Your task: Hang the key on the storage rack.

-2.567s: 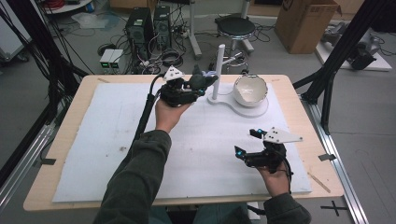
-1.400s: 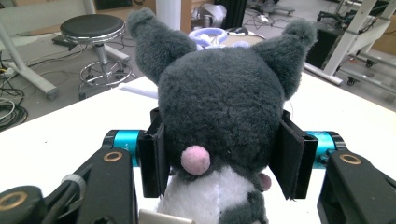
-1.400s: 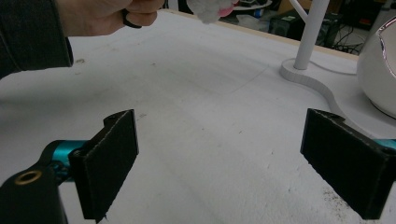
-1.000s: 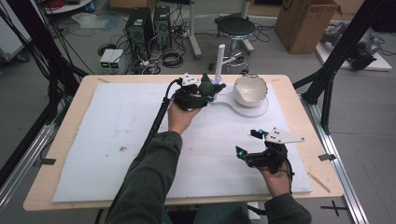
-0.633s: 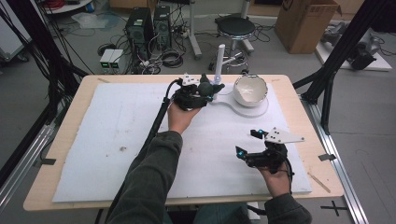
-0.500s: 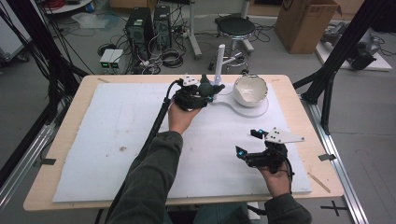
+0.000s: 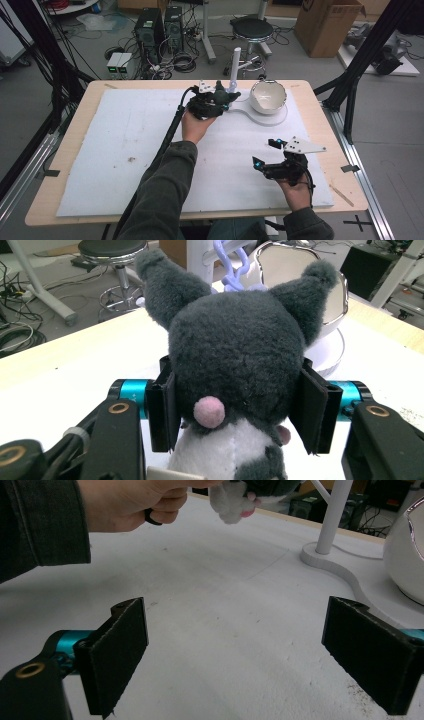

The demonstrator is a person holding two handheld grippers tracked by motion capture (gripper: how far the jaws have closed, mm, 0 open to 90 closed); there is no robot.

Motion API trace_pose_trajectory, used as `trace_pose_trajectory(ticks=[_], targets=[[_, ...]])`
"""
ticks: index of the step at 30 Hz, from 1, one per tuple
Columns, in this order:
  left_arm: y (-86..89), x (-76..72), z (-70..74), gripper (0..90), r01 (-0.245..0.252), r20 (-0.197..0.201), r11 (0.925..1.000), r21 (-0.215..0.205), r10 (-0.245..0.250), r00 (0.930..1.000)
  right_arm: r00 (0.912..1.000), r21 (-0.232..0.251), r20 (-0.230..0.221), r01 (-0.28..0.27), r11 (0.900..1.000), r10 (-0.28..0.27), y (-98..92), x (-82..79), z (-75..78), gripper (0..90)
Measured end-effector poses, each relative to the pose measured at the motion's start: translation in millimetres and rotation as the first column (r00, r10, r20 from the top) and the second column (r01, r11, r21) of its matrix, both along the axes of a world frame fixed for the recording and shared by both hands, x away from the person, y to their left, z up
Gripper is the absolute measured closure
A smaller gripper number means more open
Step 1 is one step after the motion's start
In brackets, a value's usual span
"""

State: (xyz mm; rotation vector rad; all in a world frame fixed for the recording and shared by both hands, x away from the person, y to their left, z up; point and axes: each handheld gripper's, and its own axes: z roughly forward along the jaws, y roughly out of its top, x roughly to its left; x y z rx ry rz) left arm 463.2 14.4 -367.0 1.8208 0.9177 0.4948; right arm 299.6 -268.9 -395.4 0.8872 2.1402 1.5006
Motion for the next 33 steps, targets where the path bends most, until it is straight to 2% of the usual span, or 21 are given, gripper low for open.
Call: trace_pose_trajectory(ticks=[21,24,33], targets=[[-2.3,1.4,-4.0,43.4,-0.013,-0.007,0.9998,0.014,0.013,0.9999,1.0,0.003,-0.008,0.001,1.0,-0.001,-0.5,-0.9,0.1,10.5],[-1.9,1.7,-4.5,42.8,-0.011,-0.008,0.9995,0.029,0.011,0.9999,1.0,0.002,-0.008,0.003,1.0,-0.003,-1.0,-1.1,-0.1,10.5],[-2.7,1.3,-5.1,31.7,-0.013,-0.003,0.9991,0.041,0.014,0.9999,1.0,0.002,-0.005,0.005,1.0,-0.005,-1.5,-0.8,-0.3,10.5]])
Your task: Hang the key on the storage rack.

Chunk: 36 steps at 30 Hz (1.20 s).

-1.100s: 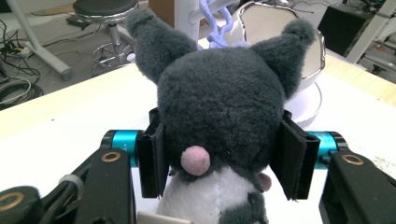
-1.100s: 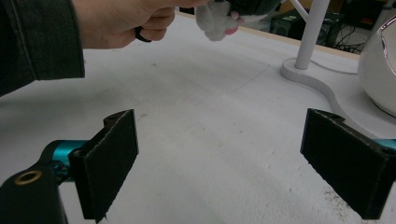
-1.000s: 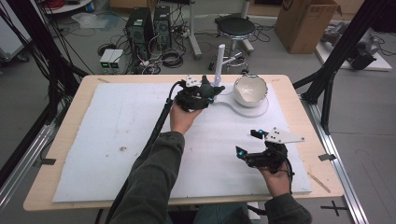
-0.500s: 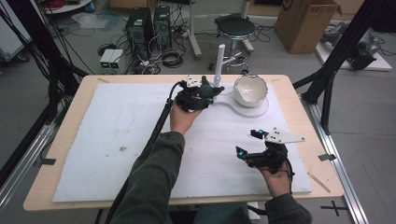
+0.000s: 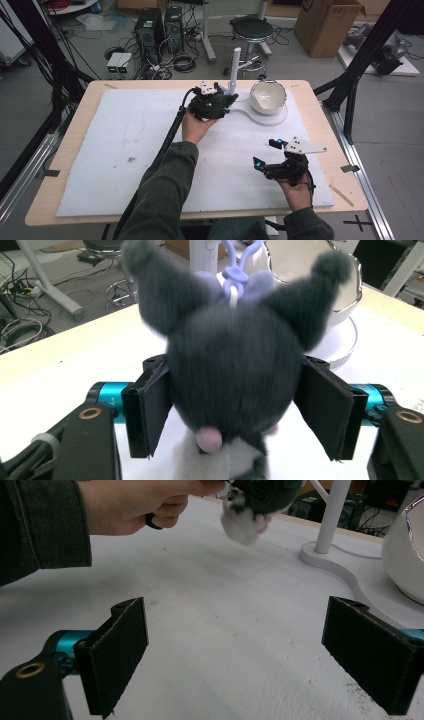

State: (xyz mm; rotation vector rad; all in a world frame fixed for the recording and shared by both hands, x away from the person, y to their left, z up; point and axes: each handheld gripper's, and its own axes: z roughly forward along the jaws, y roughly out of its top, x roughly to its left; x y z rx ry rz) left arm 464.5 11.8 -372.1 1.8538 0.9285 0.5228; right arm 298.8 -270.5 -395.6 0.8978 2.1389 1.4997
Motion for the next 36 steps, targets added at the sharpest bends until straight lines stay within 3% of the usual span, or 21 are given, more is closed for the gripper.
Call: trace_pose_trajectory(ticks=[4,8,21,26,36], targets=[[1.1,-1.1,3.3,31.4,-0.004,0.012,0.9998,-0.021,0.004,0.9999,1.0,0.001,0.001,-0.002,1.0,0.002,-0.6,0.0,-0.1,10.5],[4.3,-1.3,5.7,31.5,0.003,0.011,0.9999,-0.011,-0.003,0.9999,1.0,0.002,-0.001,-0.001,1.0,0.001,-0.6,0.1,-0.3,10.6],[6.1,-10.4,14.5,30.0,0.04,0.039,0.9985,-0.038,-0.039,0.9985,0.9999,0.001,0.0,0.011,1.0,-0.011,-3.7,1.4,-1.6,10.5],[13.0,-16.6,20.2,29.0,0.052,0.049,0.9984,-0.019,-0.051,0.9975,0.9999,-0.009,0.0,0.01,1.0,-0.01,-4.3,3.2,-3.9,10.5],[27.6,-27.2,31.6,27.4,0.069,0.071,0.9968,-0.041,-0.066,0.9953,0.9999,-0.027,-0.012,0.005,1.0,-0.005,-2.2,5.8,-7.5,10.5]])
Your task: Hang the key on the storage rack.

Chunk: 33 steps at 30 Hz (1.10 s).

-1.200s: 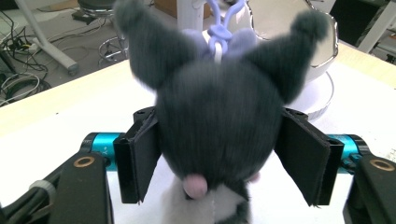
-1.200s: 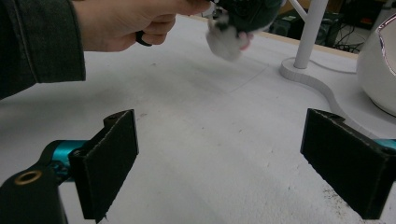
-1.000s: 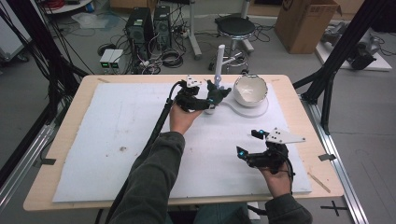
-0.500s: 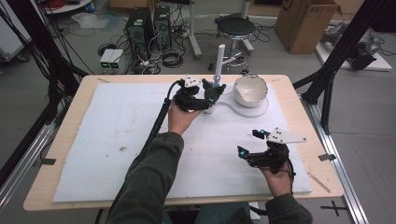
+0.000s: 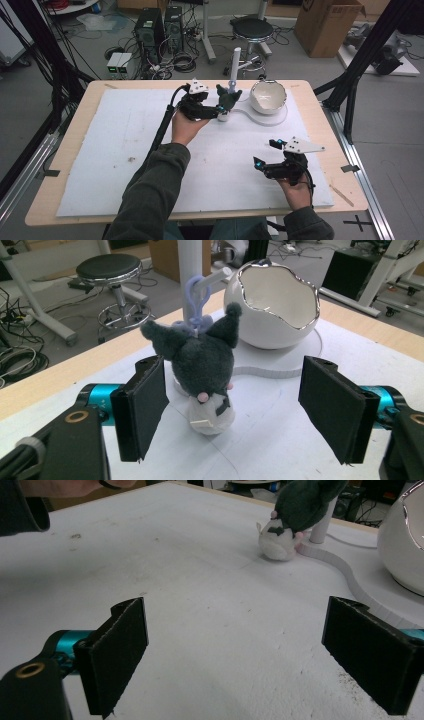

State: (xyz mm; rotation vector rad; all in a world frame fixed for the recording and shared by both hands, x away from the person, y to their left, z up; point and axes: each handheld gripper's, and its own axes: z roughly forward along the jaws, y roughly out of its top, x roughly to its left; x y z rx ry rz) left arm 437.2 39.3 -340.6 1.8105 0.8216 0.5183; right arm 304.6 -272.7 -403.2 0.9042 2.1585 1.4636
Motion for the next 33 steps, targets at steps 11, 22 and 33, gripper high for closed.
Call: trace_pose_trajectory(ticks=[11,22,33], targets=[[15.4,-9.4,3.4,27.2,-0.008,0.012,1.0,0.006,0.008,0.9999,1.0,-0.014,-0.001,0.001,1.0,-0.001,1.1,0.7,-0.5,10.5],[35.0,-25.3,8.0,26.2,-0.01,0.025,0.9999,-0.012,0.01,0.9996,1.0,-0.013,0.0,0.006,1.0,-0.006,2.4,-0.3,1.2,10.5],[46.5,-38.4,10.4,25.5,-0.014,0.031,0.9999,0.002,0.014,0.9994,1.0,-0.019,0.002,0.0,1.0,0.0,5.3,-1.2,2.2,10.5]])
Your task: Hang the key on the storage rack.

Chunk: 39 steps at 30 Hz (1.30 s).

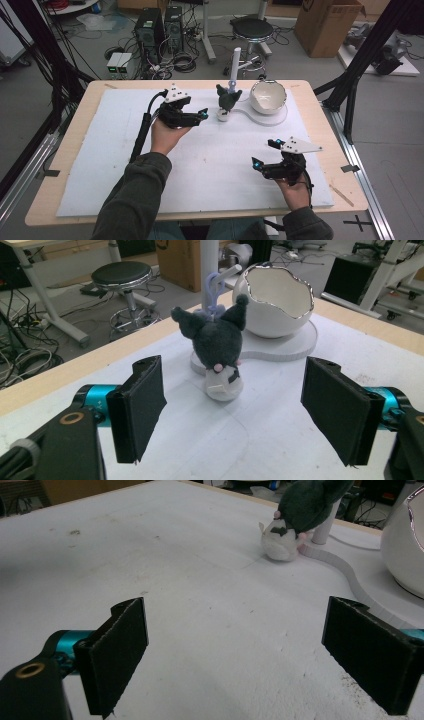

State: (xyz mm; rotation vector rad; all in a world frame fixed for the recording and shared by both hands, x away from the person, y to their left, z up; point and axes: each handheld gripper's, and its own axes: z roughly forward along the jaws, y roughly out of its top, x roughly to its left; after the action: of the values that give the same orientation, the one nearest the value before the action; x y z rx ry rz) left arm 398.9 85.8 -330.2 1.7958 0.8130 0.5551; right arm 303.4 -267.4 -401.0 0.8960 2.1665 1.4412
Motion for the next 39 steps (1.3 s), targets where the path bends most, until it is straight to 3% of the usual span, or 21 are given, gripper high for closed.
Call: trace_pose_trajectory(ticks=[22,34,39], targets=[[34.2,-24.2,7.7,23.9,-0.013,0.012,0.9998,0.014,0.013,0.9999,0.9999,-0.006,0.012,0.004,1.0,-0.004,0.5,-0.3,1.0,10.5],[62.6,-46.7,10.6,20.9,-0.02,0.003,0.9985,0.05,0.02,0.9998,0.9999,-0.01,0.011,0.001,1.0,-0.001,1.6,-0.8,0.8,10.6],[72.9,-54.4,8.0,20.2,-0.033,0.005,0.9983,0.047,0.032,0.9995,1.0,-0.012,0.003,-0.002,1.0,0.002,3.9,-1.4,0.4,10.5]])
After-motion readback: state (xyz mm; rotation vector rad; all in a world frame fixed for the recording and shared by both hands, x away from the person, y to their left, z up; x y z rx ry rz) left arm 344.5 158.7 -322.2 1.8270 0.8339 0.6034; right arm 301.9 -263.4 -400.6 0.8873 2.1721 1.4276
